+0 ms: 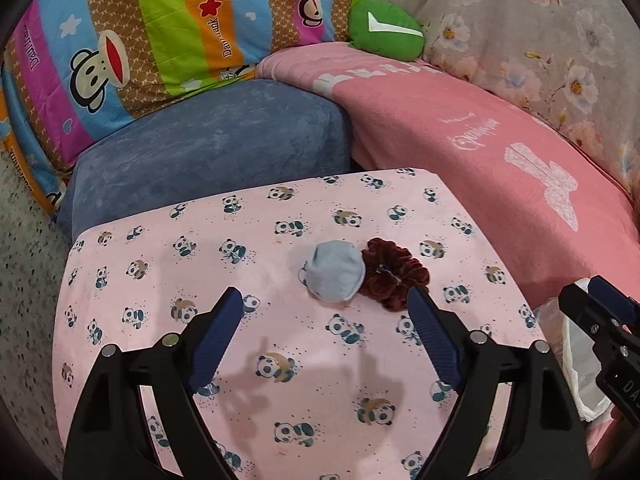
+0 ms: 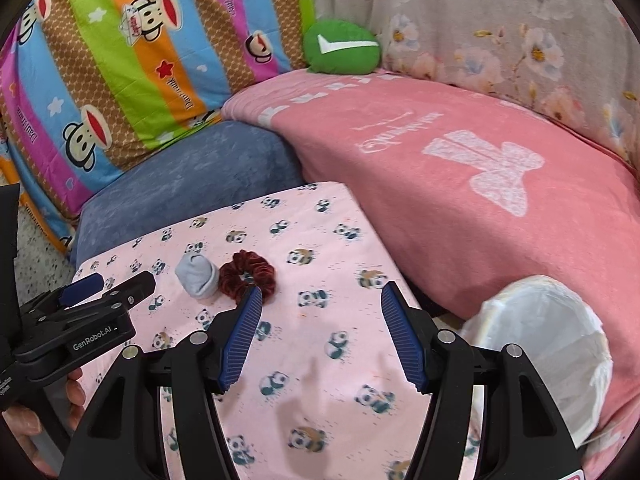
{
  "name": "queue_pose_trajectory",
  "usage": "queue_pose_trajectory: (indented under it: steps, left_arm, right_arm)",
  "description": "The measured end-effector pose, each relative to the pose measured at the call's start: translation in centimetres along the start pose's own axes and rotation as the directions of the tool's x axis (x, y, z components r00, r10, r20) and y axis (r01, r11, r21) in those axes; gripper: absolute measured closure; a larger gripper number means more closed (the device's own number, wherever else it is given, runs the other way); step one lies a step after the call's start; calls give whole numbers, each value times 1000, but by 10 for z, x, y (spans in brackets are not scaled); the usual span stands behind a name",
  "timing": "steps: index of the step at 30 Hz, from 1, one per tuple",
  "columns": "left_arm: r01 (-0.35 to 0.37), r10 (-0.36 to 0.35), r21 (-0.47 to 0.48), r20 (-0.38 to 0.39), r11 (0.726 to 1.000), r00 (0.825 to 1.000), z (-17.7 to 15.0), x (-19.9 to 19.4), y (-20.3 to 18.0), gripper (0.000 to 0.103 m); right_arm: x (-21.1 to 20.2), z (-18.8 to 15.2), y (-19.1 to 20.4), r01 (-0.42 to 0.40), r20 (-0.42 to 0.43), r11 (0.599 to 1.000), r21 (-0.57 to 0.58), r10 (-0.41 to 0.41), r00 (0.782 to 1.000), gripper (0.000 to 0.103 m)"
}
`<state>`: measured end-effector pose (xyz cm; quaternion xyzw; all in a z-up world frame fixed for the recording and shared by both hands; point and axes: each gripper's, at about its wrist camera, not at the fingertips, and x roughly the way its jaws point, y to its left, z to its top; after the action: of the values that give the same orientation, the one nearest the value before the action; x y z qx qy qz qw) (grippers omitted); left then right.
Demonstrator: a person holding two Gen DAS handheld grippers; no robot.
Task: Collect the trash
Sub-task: 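Grasp the light blue sock with the left tool while the right tool grasps the dark red scrunchie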
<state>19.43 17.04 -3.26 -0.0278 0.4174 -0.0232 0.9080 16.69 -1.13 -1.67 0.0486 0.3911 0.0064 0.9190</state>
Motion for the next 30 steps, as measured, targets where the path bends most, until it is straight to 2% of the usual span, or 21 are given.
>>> queue_pose_trajectory:
  steps: [3,11,13,21,23,24,26,27,29,30]
  left_arm:
    - [-7,7,-9,-11,1000,1000,6,13,9,17]
    - [12,-13,-28,-53,1000,999,20,57,19,17]
    - [-11,9,-29,-60,1000,998,21,67,20,17]
    - [48,-54,-63,-92,997,994,23,96,25,17]
    - [67,-73,-64,-101,996,992,22,100,24,16]
    - [77,-83,-65,-106,995,991,21,102,24,17]
    - [115,-125,-77,-127,990,984,19,108,24,26]
    - [150,-162,-90,-143,985,976,18,111,24,34]
    - [203,-221,-122,-161,972,962,16,114,25,44]
    - [226,-246,-132,-165,965,955,15,114,25,54]
  right_arm:
    - [25,6,13,-12,-24,1000,-15,11,1000,41]
    - [94,17,44,-24,-81,998,-54,20,997,41]
    - [108,18,46,-20,-90,998,-55,15,996,41]
    - [159,13,49,-22,-159,998,-61,12,987,41]
    - [167,9,51,-28,-179,997,-75,14,984,45]
    - [172,8,50,-32,-189,996,-82,16,982,51]
    - [181,3,52,-45,-216,995,-93,24,976,63]
    - [184,0,51,-52,-218,994,-93,30,976,71]
    - [183,-3,52,-50,-194,993,-104,29,980,73]
    - [183,-4,52,-49,-191,993,-107,28,981,75]
